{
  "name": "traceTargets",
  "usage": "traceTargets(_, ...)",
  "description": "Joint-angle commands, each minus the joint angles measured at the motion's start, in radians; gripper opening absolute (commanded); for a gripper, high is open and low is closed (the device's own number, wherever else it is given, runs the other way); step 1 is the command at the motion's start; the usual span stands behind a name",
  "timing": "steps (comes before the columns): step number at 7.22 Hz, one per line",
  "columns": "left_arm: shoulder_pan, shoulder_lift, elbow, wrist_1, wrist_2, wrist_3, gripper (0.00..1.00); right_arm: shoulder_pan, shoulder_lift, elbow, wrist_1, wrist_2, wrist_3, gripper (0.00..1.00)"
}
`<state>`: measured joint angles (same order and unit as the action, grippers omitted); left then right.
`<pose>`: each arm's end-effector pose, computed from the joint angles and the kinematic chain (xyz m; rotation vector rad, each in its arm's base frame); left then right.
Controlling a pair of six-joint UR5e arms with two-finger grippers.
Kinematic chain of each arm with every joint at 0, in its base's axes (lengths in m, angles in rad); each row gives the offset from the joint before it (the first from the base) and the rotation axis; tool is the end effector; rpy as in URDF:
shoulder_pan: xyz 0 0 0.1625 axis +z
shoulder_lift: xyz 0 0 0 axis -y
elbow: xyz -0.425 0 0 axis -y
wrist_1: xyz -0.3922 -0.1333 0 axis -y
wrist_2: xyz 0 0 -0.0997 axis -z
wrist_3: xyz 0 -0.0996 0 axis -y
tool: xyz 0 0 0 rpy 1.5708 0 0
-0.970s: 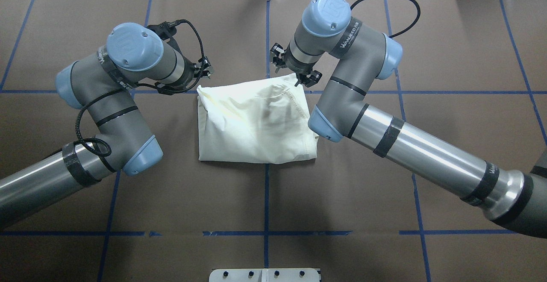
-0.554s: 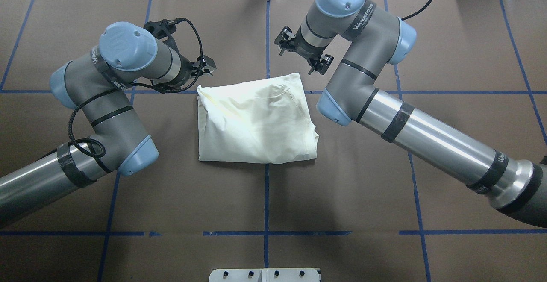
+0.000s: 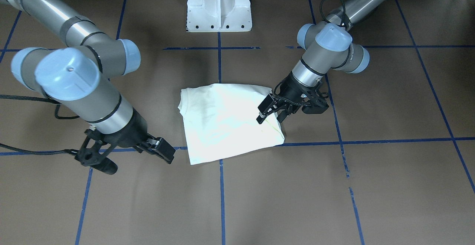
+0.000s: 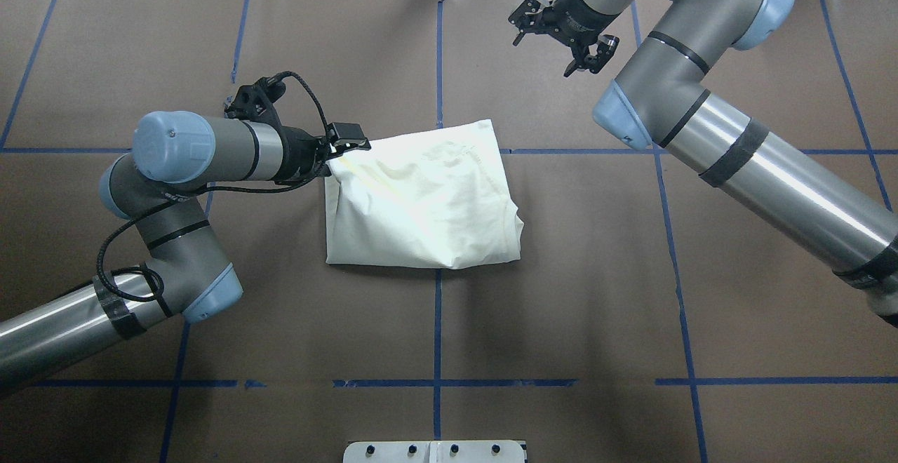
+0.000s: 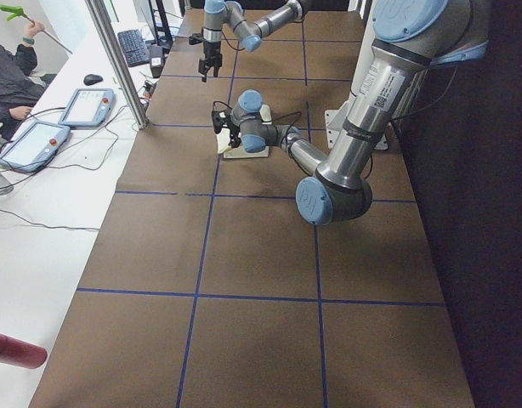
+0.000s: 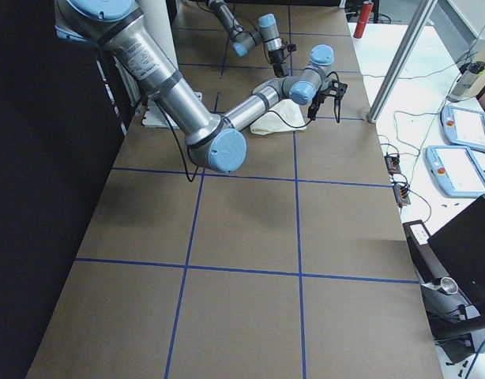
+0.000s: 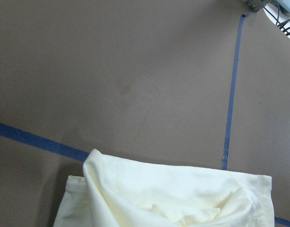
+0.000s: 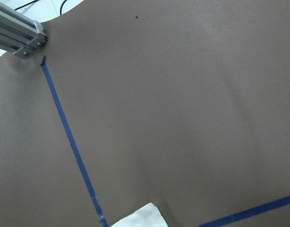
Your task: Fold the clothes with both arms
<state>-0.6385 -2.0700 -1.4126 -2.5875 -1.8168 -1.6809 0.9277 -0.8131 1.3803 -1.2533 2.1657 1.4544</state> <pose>0.4879 -0.4979 0.3275 0.1544 1.3706 -0.4610 -0.3877 -0.6465 0.2356 -0.0539 -1.0279 0.4765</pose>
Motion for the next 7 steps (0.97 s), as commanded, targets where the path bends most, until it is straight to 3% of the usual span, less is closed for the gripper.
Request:
traceTargets(1, 0.006, -0.007, 0.067, -0.117, -0.091, -0.023, 1.0, 0.025, -0.011, 0.058, -0.087, 0.011, -0.054, 1.0)
traceTargets(7, 0.075, 0.005, 0.004, -0.122, -0.186, -0.057, 1.0, 0.028, -0.026, 0.082, -0.106, 0.013, -0.06, 1.0)
